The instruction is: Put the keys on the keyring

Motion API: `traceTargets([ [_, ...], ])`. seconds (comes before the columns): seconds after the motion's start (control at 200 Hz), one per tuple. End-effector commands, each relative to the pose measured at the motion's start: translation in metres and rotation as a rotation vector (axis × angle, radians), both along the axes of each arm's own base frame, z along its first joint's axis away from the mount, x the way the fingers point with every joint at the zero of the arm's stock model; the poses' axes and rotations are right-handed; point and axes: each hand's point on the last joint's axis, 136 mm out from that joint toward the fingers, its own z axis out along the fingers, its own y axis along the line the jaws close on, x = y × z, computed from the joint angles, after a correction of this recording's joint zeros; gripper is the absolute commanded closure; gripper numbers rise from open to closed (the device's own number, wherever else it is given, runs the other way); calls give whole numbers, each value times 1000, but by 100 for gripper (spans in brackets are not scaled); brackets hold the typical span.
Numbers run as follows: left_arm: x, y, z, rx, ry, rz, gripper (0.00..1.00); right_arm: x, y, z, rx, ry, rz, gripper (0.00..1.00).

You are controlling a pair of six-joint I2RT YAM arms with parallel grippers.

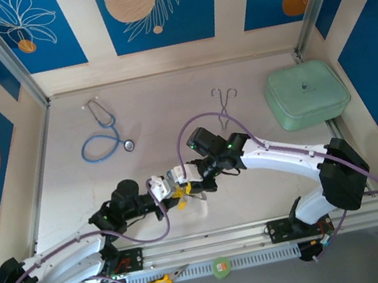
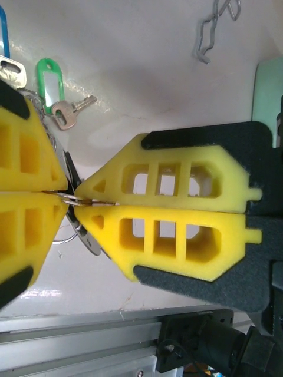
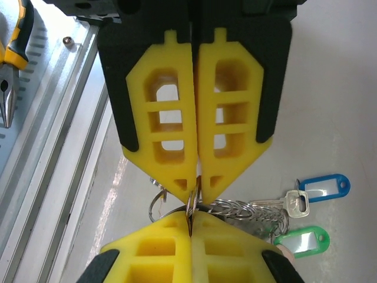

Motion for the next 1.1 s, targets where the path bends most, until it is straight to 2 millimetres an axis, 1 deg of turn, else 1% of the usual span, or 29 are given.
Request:
traceTargets([
  [0.0, 0, -7, 17, -47, -34, -20, 100, -8, 10, 20, 101, 43, 18, 99],
  [0.105, 0, -6, 19, -79, -32, -12, 100, 0, 4, 28, 183, 82, -36, 81],
  [0.145, 0, -6, 20, -99, -31, -7, 100, 1, 0, 30, 214, 102, -49, 76],
  [0.2, 0, -6, 21, -122, -28, -2, 100, 2, -4, 32, 256, 122, -58, 74],
  [0.26, -1, -6, 22, -143, -24, -1, 100, 2, -8, 29, 281, 137, -63, 73],
  [0.34, -1, -6, 22, -160, -22, 2, 100, 3, -12, 22, 273, 141, -67, 73],
  [0.49, -4, -6, 21, -165, -13, -7, 100, 1, -12, 11, 245, 143, -56, 72],
  [0.665, -6, -7, 20, -165, -6, -21, 100, 2, -9, 8, 239, 125, -49, 72],
  [0.725, -6, -7, 19, -164, -3, -22, 100, 2, -9, 4, 224, 120, -45, 73],
  [0.86, -7, -7, 19, -164, -4, -25, 100, 4, -10, -1, 200, 104, -53, 77],
  [0.92, -7, -7, 19, -162, -5, -23, 100, 5, -12, -3, 189, 94, -57, 82],
  [0.975, -7, -6, 19, -162, -7, -23, 100, 5, -14, -4, 179, 89, -58, 84],
  [1.095, -7, -6, 18, -156, -5, -22, 100, 6, -18, -5, 168, 85, -66, 85],
])
